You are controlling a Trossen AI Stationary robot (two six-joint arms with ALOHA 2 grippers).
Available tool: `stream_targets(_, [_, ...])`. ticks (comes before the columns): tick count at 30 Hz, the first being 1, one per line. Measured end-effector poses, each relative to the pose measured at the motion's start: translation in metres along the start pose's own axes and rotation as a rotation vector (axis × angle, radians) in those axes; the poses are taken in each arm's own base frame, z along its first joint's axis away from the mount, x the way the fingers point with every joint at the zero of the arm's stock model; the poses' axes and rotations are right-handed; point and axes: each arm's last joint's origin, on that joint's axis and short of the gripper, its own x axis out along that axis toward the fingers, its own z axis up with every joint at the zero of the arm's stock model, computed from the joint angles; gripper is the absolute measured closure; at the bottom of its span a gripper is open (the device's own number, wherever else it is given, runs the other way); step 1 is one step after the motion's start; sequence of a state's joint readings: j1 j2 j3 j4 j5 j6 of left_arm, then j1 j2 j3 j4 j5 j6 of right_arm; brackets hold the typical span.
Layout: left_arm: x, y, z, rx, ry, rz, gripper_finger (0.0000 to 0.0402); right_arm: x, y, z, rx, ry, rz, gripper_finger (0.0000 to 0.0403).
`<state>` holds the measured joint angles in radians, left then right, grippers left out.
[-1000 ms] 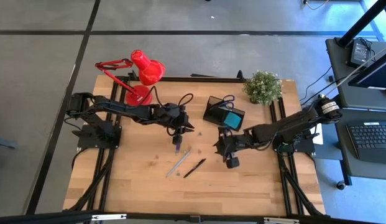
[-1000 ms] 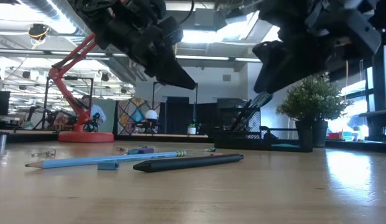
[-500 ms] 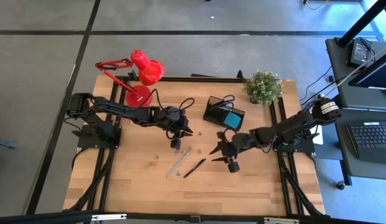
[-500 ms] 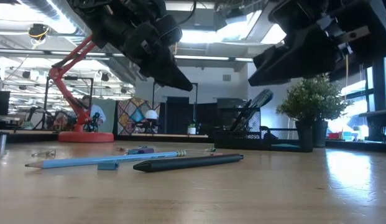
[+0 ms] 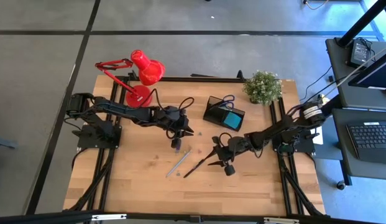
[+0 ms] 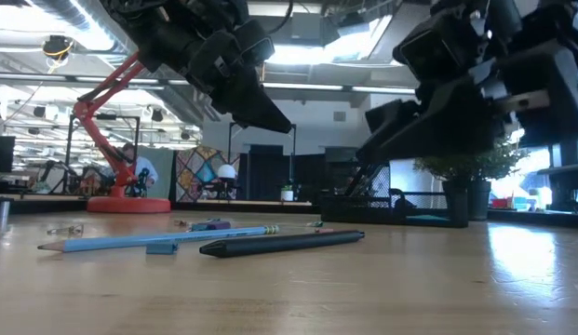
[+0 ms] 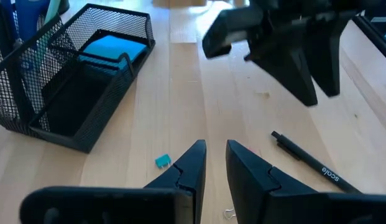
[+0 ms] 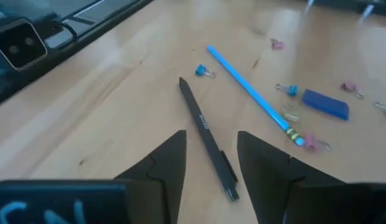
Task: Pick and place office supplies into organizer
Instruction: Put the black pen into the black desk organizer
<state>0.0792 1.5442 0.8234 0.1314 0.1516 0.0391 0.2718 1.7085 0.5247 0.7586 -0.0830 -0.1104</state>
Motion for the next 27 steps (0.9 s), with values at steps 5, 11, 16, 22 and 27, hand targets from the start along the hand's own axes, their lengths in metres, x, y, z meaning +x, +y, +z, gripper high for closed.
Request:
stream_targets(5, [0.000,0.000,0.000,-0.001,0.000,0.000,0.0343,0.012,-0.002,-0.014,-0.005,-0.013,-0.009,0.0256])
stream_targets(11, [0.000,0.000,0.000,0.000,0.000,0.000,0.0343,0.022,-0.009,-0.033,0.009,0.026,-0.027,0.0256])
stream_targets(16, [0.000,0.000,0.000,0.000,0.000,0.000,0.0345,0.035,-0.014,-0.037,-0.002,0.040,0.012,0.0256])
stream_targets(22, [0.000,0.000,0.000,0.000,0.000,0.001,0.0345,0.045,-0.023,-0.039,0.021,0.089,0.070,0.0256])
stream_targets(27, [0.000,0.000,0.000,0.000,0.002,0.001,0.0347,0.046,-0.028,-0.041,0.035,0.118,0.073,0.0256])
